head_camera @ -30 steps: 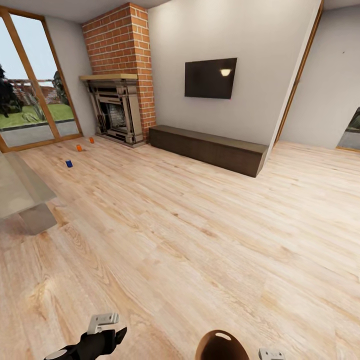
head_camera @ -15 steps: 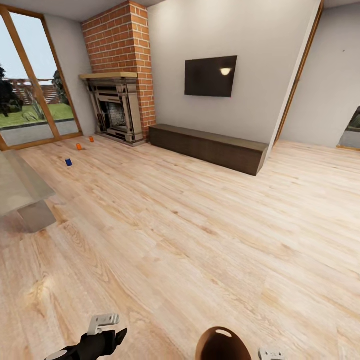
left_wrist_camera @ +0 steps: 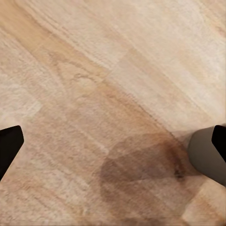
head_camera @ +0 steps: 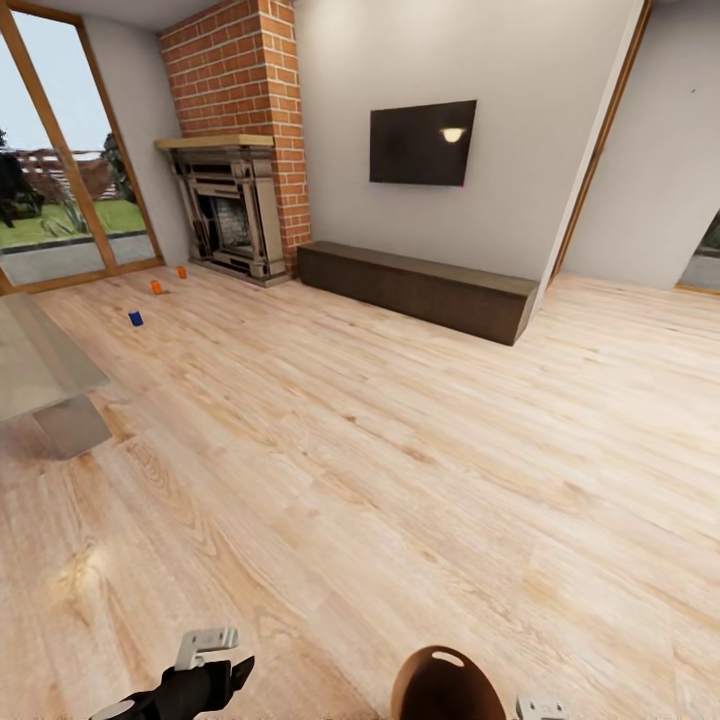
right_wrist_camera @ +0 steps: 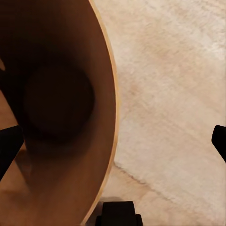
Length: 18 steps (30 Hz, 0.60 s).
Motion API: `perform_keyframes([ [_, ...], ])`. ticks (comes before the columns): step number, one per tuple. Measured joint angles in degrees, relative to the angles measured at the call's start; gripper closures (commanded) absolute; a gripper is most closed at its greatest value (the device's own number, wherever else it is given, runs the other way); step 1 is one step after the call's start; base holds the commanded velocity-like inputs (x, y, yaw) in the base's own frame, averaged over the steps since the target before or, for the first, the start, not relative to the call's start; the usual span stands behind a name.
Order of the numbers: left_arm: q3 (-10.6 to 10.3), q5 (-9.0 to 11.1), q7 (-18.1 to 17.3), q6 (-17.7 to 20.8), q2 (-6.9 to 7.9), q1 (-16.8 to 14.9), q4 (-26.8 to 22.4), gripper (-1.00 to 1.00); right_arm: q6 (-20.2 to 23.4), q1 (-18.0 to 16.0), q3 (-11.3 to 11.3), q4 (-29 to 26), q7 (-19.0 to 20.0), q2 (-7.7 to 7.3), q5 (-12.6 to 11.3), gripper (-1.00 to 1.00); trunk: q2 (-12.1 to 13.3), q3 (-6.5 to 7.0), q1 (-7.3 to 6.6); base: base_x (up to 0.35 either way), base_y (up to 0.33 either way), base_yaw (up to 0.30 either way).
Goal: Put the three can of soda from the living room inside the tash can in the kitchen.
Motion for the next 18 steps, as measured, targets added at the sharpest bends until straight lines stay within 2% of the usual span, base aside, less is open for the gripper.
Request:
perform_keyframes([
  [18,-0.09,-0.05,0.0,-0.21,-0.06,0.02,0.0,-1.0,-0.06,0.0,-0.16,-0.08,0.0,-0.05,0.02,-1.0,0.0,-0.55,0.0,0.0,0.0,0.0],
])
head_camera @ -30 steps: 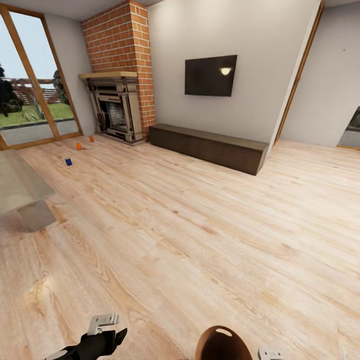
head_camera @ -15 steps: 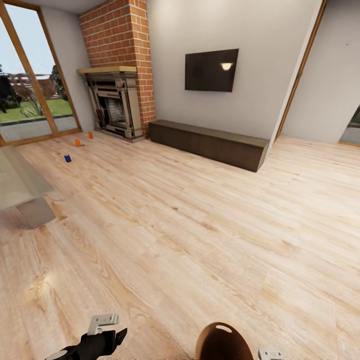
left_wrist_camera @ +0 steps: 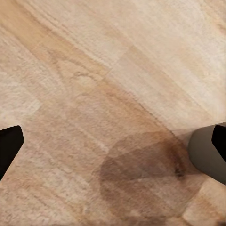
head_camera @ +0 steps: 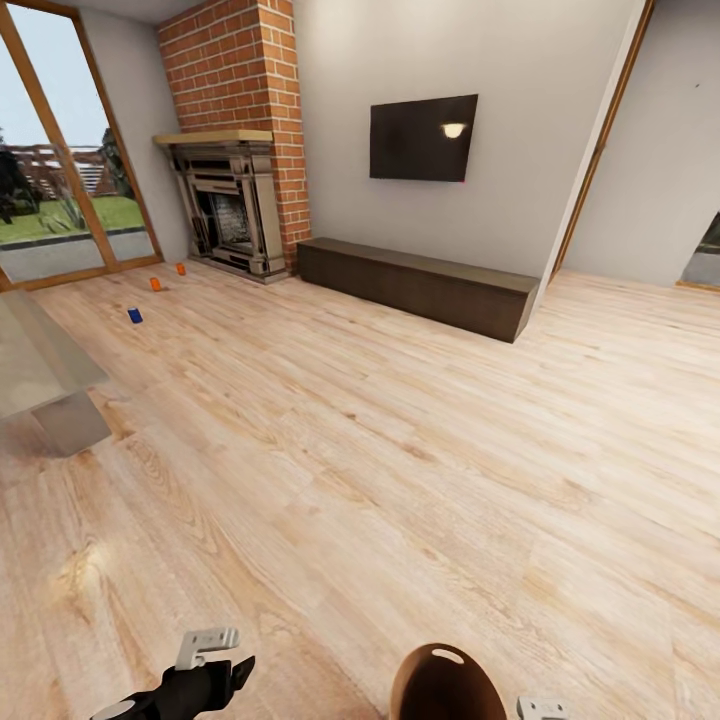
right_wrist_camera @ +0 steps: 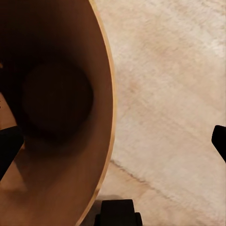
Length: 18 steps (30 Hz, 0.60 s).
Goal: Put the three can of soda from the living room inside the tash can in the kitchen.
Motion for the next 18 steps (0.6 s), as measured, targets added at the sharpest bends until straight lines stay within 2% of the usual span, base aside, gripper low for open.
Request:
perform_keyframes([
  [18,0.0,-0.04,0.0,-0.01,-0.03,-0.02,0.0,-1.0,-0.01,0.0,-0.03,-0.01,0.01,-0.04,-0.04,-1.0,0.0,-0.65,0.0,0.0,0.0,0.0],
])
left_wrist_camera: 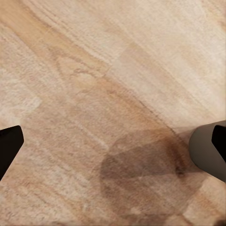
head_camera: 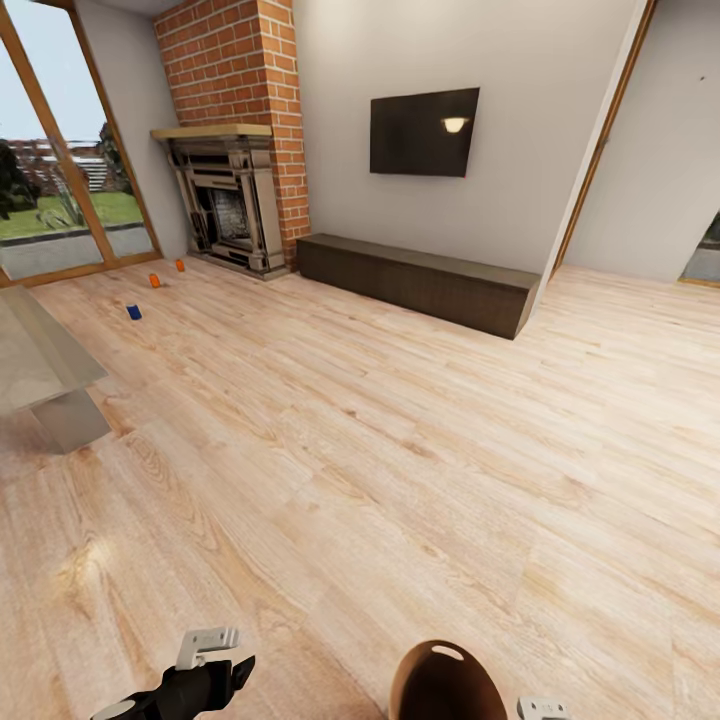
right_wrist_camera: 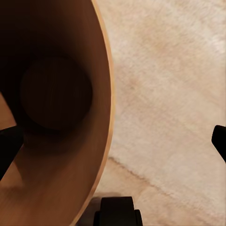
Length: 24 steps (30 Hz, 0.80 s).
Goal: Put the three can of soda from the living room inside the tash can in the kitchen.
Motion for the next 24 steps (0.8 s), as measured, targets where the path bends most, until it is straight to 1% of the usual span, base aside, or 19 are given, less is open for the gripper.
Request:
perform_keyframes([
  [9,0.0,-0.01,0.0,0.0,0.0,0.0,0.0,-1.0,-0.01,0.0,-0.04,0.0,0.0,0.0,0.08,-1.0,-3.6,-1.65,1.97,0.0,0.0,0.0],
  [20,0.0,-0.03,0.0,0.0,0.0,0.0,0.0,-1.0,0.0,0.0,-0.06,0.0,0.0,0.0,0.09,-1.0,-3.61,-1.66,1.98,0.0,0.0,0.0],
  [24,0.0,-0.02,0.0,0.0,0.0,0.01,0.0,-1.0,0.0,0.0,-0.04,0.0,0.0,0.0,0.09,-1.0,-5.2,-2.37,2.85,0.0,0.0,0.0],
])
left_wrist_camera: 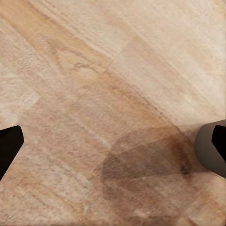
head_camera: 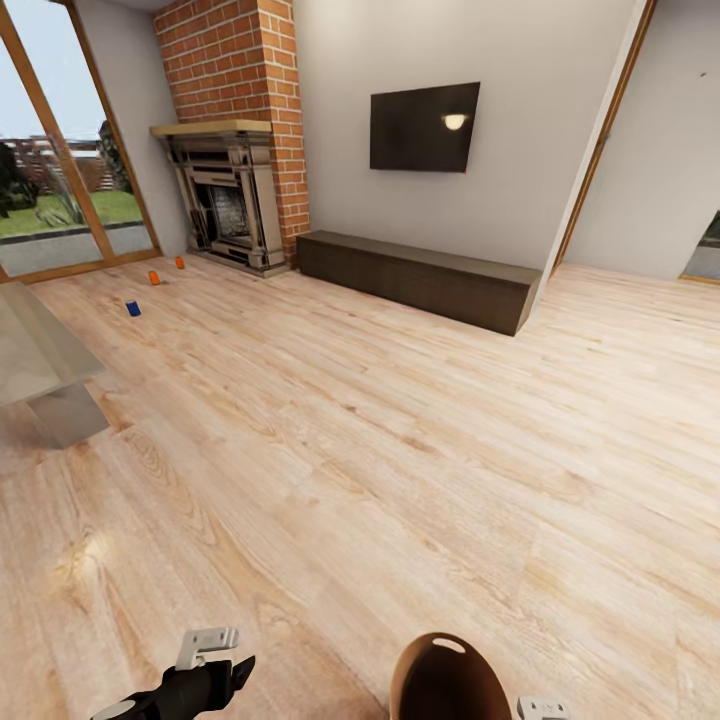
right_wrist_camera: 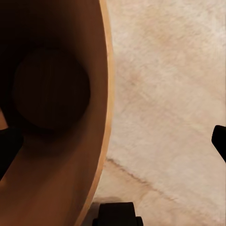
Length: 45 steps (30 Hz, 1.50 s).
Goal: Put the three can of soda from the living room inside the tash can in the kitchen.
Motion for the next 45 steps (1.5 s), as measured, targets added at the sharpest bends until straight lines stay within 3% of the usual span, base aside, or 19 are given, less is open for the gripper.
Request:
perform_keyframes([
  [5,0.0,0.01,0.0,0.0,0.0,0.0,0.0,-1.0,0.0,0.0,0.0,0.0,0.0,0.0,0.0,-1.0,-2.01,-0.9,1.1,0.0,0.0,0.0],
  [11,0.0,0.02,0.0,0.0,0.0,0.0,0.0,-1.0,-0.02,0.0,0.02,0.0,0.0,0.0,0.0,-1.0,-2.02,-0.9,1.1,0.0,0.0,0.0],
  [12,0.0,0.02,0.0,0.0,0.0,0.0,0.0,-1.0,-0.03,0.0,0.01,0.0,0.0,0.0,0.0,1.0,-2.02,-0.9,1.1,0.0,0.0,0.0],
  [25,0.0,0.11,-0.07,-0.2,0.11,0.0,0.05,-1.0,-0.18,-0.01,-0.05,-0.03,0.01,0.0,0.05,1.0,-2.02,-0.9,1.1,0.0,0.0,0.0],
  [34,-0.04,0.13,-0.17,-2.87,0.17,0.0,0.08,-1.0,-0.26,-0.01,-0.04,-0.02,0.01,0.0,0.07,1.0,-2.02,-0.9,1.1,0.0,0.0,0.0],
  [40,-0.08,0.04,-0.17,-3.12,0.18,0.0,0.09,-1.0,-0.31,0.0,-0.05,-0.02,0.03,0.0,0.07,1.0,0.37,0.17,-0.21,0.0,0.0,0.0],
  [45,-0.15,-0.25,-0.09,-3.25,0.09,0.0,0.26,-1.0,0.21,-0.05,-0.16,-4.49,-0.52,0.16,0.44,1.0,2.37,1.07,-1.31,0.0,0.0,0.0],
])
